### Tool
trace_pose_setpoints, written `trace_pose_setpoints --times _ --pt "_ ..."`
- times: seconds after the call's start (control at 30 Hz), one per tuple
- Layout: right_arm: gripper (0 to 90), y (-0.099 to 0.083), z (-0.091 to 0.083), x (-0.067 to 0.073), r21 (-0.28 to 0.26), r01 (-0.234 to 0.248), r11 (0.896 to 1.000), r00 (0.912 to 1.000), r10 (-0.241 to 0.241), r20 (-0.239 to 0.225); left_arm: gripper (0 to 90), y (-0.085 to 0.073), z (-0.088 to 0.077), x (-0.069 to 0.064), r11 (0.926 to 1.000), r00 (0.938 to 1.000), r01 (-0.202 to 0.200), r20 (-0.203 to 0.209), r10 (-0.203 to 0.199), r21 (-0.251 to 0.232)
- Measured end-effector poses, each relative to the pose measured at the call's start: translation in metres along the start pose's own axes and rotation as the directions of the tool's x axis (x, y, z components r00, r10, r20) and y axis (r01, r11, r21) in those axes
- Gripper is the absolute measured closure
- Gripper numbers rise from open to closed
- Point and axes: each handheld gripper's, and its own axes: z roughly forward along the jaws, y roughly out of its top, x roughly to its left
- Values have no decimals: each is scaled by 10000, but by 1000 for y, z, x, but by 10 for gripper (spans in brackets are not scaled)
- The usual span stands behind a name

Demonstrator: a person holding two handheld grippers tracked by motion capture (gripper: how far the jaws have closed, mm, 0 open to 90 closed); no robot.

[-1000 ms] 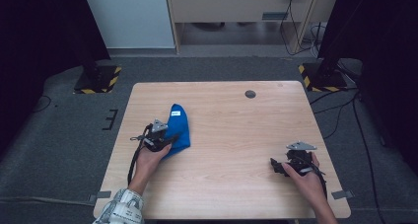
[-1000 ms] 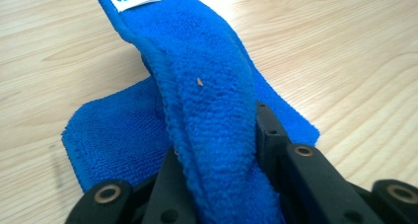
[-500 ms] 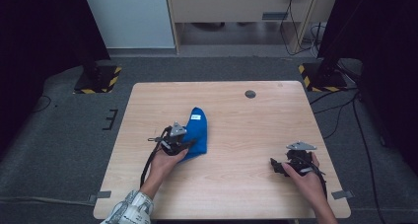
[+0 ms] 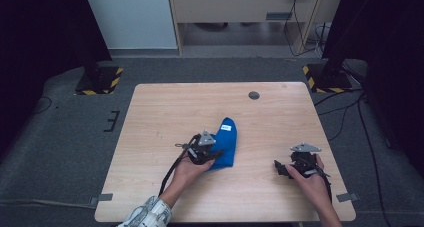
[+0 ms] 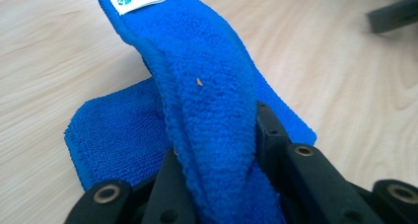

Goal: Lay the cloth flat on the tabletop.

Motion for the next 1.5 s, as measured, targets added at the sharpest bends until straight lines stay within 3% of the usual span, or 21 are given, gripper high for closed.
trace_pose_setpoints --times 0.23,0.4,0.43,0.47,0.53,0.57,0.63,0.67,0.8,0.97,1.2,1.5 --pt "10 0 0 0 6 0 10000 10000 0 -16 750 -1 12 -13 9989 9993 -330 163 325 343" --pt "9 0 0 0 13 -5 10000 10000 5 -32 678 -3 13 -11 9997 9999 -63 -76 65 231" --pt "10 0 0 0 13 1 10000 10000 -1 -34 536 -3 13 -10 9998 9997 90 -220 -86 162" --pt "10 0 0 0 14 -1 10000 10000 1 -35 468 -3 12 -9 9998 9996 159 -256 -155 133" --pt "10 0 0 0 9 4 10000 10000 -4 -35 432 -3 11 -8 9997 9994 185 -281 -181 133" --pt "12 0 0 0 -9 49 10000 10000 -49 -30 344 -2 10 -7 9997 9988 223 -429 -220 74" --pt "12 0 0 -1 -12 59 10000 10000 -59 -36 309 -2 9 -7 9996 9984 284 -485 -282 44" --pt "12 0 0 -1 -12 62 10000 10000 -63 -39 225 -2 9 -6 9992 9980 391 -491 -390 9" --pt "16 1 0 -1 55 111 9999 9999 -110 -103 142 -2 7 -8 9995 9972 273 -702 -262 160" --pt "44 3 -3 -1 -59 549 9985 9983 -550 -179 97 1 -3 -9 9994 9977 339 -580 -343 -92" --pt "67 6 -6 3 -354 756 9965 9966 -766 -303 58 3 -16 -9 9989 9987 307 -399 -321 -363" --pt "137 14 -12 13 -882 897 9921 9946 -938 -437 65 2 -32 5 9963 9977 463 -455 -497 -730"
